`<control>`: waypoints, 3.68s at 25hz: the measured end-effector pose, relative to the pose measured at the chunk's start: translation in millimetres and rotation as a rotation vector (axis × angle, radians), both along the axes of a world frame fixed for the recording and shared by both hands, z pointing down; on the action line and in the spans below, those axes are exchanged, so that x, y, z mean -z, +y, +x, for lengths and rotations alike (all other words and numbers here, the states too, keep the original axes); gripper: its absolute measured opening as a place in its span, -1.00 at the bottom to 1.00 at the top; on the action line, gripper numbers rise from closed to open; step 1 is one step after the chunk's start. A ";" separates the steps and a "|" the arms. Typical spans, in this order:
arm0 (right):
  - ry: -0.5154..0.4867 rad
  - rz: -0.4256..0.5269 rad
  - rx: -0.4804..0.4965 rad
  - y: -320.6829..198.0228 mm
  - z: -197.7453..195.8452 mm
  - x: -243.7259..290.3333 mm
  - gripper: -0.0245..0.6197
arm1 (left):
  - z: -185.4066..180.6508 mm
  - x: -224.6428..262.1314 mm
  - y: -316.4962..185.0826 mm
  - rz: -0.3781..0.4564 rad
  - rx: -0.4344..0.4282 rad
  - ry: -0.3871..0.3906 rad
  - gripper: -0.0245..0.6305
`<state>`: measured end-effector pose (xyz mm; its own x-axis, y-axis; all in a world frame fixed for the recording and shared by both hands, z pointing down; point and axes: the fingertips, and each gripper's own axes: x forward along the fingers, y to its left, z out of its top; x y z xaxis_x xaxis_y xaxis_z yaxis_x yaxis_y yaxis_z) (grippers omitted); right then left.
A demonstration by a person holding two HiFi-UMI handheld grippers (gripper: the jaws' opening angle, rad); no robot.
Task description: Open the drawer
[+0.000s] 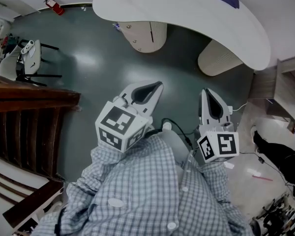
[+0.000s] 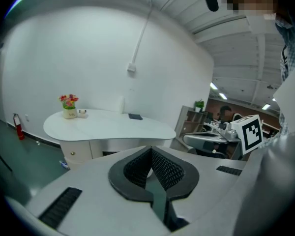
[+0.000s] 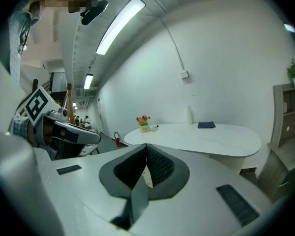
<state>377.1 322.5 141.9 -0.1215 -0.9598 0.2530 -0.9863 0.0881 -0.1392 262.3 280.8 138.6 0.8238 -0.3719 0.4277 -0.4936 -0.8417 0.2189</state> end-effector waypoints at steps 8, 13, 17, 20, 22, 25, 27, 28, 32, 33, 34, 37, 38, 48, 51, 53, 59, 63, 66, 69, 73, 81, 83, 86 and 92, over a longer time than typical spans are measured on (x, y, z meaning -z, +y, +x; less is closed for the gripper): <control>0.026 -0.013 0.180 -6.9 -17.8 -12.4 -0.90 | -60.0 7.0 -14.3 0.040 0.261 -0.025 -0.91; 0.020 -0.019 0.272 -4.4 -31.1 -22.2 -0.90 | -83.2 0.7 2.2 0.041 0.365 -0.046 -0.91; 0.006 -0.023 0.351 -3.5 -48.0 -29.7 -0.90 | -97.3 -3.9 17.6 0.037 0.425 -0.067 -0.91; 0.002 -0.027 0.394 -1.9 -61.4 -33.8 -0.90 | -111.3 -5.2 26.6 0.038 0.467 -0.074 -0.91; -0.001 -0.026 0.410 -1.0 -69.5 -34.4 -0.90 | -121.3 -5.6 30.2 0.042 0.493 -0.076 -0.91; 0.005 -0.014 0.433 0.3 -81.7 -30.7 -0.90 | -134.4 -4.5 32.3 0.051 0.521 -0.066 -0.91; 0.014 -0.013 0.436 0.9 -88.3 -28.8 -0.90 | -141.0 -2.9 31.9 0.058 0.525 -0.054 -0.91; 0.019 -0.012 0.435 0.8 -91.6 -28.2 -0.90 | -144.2 -2.7 31.3 0.060 0.523 -0.048 -0.91; 0.029 -0.015 0.412 -1.0 -101.9 -27.7 -0.90 | -155.4 -4.3 25.5 0.059 0.501 -0.036 -0.91; 0.031 -0.018 0.405 -1.0 -104.4 -28.3 -0.90 | -157.9 -4.5 24.1 0.059 0.493 -0.035 -0.91; 0.032 -0.021 0.400 -1.6 -107.8 -28.9 -0.90 | -161.1 -4.4 22.3 0.059 0.486 -0.034 -0.91; 0.032 -0.028 0.391 -5.7 -124.8 -29.2 -0.90 | -176.5 -3.7 15.8 0.057 0.474 -0.027 -0.91; 0.032 -0.031 0.388 -7.4 -131.9 -28.9 -0.90 | -183.0 -3.9 13.5 0.054 0.471 -0.024 -0.91; 0.050 -0.034 0.350 -49.9 -214.8 -16.4 -0.90 | -259.8 -2.6 -31.7 0.033 0.429 -0.007 -0.91; 0.046 -0.031 0.335 -64.0 -239.0 -13.3 -0.90 | -281.9 -2.5 -48.6 0.029 0.409 -0.004 -0.91; 0.037 -0.023 0.326 -72.9 -251.2 -11.2 -0.90 | -292.8 -2.1 -58.5 0.030 0.395 -0.001 -0.91; 0.061 0.012 0.264 -98.1 -284.6 -5.4 -0.90 | -330.8 -2.8 -80.9 0.041 0.359 0.005 -0.91; 0.078 0.028 0.244 -107.6 -305.8 -1.7 -0.90 | -355.9 -4.0 -91.7 0.043 0.351 0.012 -0.91; 0.080 0.021 0.230 -110.1 -318.6 -3.1 -0.90 | -370.3 -5.7 -95.6 0.044 0.340 0.018 -0.91; 0.095 0.009 0.218 -110.3 -325.6 -4.6 -0.90 | -380.5 -7.9 -95.9 0.038 0.335 0.022 -0.91; 0.098 -0.006 0.194 -112.7 -325.6 -8.1 -0.90 | -387.0 -11.3 -98.2 0.034 0.331 0.033 -0.91; 0.109 -0.046 0.207 -130.4 -323.1 -20.1 -0.90 | -385.9 -15.7 -115.2 0.027 0.336 0.038 -0.91; 0.095 -0.051 0.217 -140.8 -321.2 -23.8 -0.90 | -384.6 -16.8 -120.2 0.027 0.344 0.034 -0.91; 0.077 -0.045 0.248 -160.9 -320.7 -25.3 -0.90 | -383.5 -19.1 -130.7 0.020 0.369 0.027 -0.91; 0.117 -0.035 0.349 -206.1 -326.1 -23.7 -0.90 | -375.9 -18.9 -168.6 0.013 0.414 0.025 -0.91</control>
<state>50.9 116.3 165.6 -0.4086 -0.8560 0.3167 -0.9070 0.4195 -0.0365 -113.6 112.1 157.5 0.6137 -0.6793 0.4024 -0.7856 -0.5762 0.2255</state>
